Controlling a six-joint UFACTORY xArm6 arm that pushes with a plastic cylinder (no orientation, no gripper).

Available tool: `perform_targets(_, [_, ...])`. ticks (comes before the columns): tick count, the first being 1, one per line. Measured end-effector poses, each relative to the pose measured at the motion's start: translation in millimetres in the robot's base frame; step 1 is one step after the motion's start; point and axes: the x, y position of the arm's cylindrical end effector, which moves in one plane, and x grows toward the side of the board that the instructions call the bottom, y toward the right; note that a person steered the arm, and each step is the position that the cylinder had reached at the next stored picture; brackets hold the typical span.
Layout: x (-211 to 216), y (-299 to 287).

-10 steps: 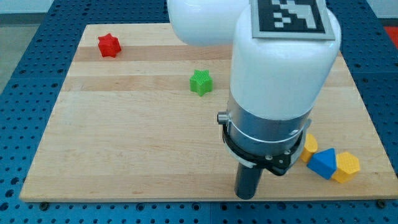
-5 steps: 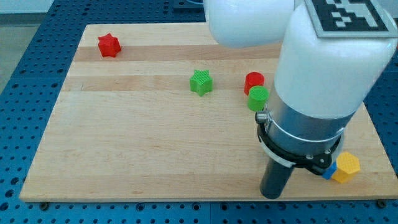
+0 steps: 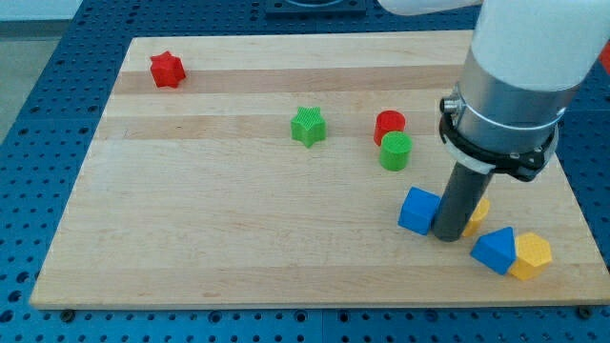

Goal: Move the blue cube vertically below the green star

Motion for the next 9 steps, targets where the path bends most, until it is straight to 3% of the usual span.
perform_targets(1, [-31.8,0.0])
perform_targets(5, [-26.2,-79.0])
perform_targets(9, [-16.7,-95.0])
